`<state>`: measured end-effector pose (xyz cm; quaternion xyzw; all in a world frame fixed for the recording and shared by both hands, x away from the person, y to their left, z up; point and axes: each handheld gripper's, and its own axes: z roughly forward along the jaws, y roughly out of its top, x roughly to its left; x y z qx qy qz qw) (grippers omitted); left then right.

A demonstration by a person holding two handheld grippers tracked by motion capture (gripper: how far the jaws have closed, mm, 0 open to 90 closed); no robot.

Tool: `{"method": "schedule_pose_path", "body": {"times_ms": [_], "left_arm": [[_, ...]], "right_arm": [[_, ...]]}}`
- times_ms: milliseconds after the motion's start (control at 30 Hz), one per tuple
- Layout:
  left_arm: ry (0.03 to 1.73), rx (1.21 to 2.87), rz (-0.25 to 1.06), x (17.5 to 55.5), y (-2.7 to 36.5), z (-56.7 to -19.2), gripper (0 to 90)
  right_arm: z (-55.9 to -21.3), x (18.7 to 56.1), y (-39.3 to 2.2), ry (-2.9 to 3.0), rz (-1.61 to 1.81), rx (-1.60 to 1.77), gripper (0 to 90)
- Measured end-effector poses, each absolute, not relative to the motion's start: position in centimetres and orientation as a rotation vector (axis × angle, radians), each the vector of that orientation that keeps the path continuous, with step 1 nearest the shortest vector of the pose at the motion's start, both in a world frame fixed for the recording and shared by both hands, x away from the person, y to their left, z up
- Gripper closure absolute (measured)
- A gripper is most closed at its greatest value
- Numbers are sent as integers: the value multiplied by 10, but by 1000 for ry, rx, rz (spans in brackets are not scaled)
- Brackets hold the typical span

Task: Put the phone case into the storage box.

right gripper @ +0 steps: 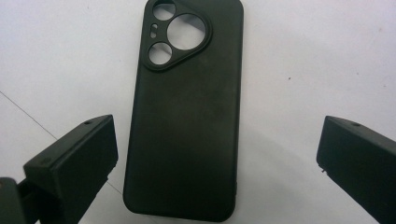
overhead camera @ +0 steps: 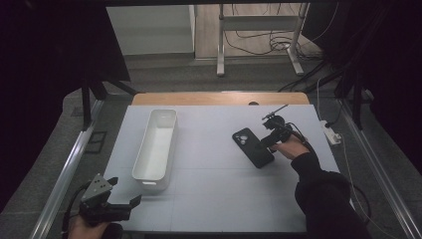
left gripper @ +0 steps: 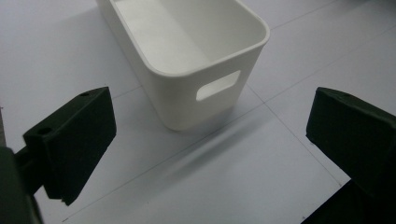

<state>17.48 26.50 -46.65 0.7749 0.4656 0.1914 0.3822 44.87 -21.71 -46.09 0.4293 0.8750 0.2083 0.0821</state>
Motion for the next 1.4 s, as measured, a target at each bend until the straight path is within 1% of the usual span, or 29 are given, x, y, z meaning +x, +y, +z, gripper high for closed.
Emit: {"method": "schedule_pose_path", "body": {"times_ms": [567,833,1400], "left_arm": [[1188,1974,488,175,265,-467,23],[1187,1977,488,174,265,-466,23],[1188,1976,487,174,265,-466,23]], "right_arm": [[-469,444,-189,2666,608,1209,0],[-475,444,-187,2670,587,1207,0],[-511,443,-191,2676,518,1213,0]]}}
